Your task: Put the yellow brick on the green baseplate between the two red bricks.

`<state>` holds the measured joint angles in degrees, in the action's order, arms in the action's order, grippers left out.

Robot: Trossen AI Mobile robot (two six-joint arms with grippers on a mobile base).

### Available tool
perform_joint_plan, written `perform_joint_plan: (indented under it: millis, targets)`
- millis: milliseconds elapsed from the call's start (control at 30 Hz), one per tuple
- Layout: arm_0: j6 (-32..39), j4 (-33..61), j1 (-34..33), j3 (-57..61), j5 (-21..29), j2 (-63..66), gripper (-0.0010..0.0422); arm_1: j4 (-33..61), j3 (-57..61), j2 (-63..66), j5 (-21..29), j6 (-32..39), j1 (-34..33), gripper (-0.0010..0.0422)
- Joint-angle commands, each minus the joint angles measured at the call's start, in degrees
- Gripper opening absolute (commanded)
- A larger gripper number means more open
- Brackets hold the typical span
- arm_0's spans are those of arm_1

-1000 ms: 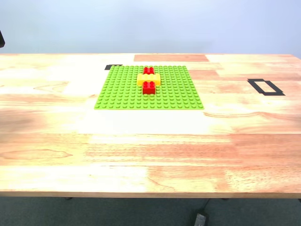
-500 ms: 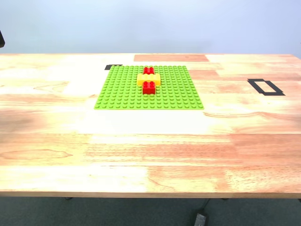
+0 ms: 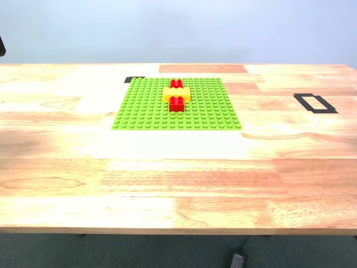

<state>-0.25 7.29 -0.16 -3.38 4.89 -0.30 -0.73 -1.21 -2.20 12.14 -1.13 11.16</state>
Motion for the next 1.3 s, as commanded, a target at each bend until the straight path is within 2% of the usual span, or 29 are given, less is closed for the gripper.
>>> perform_joint_plan:
  millis: [33, 1300]
  targets:
    - [0.0, 0.0, 0.0, 0.0, 0.0, 0.0, 0.0000, 0.0, 0.0, 0.0, 0.0, 0.0, 0.0, 0.0000]
    - [0.1, 0.0, 0.0, 0.0, 0.0, 0.0, 0.0000, 0.0, 0.0, -0.1, 0.1, 0.0, 0.0, 0.0000]
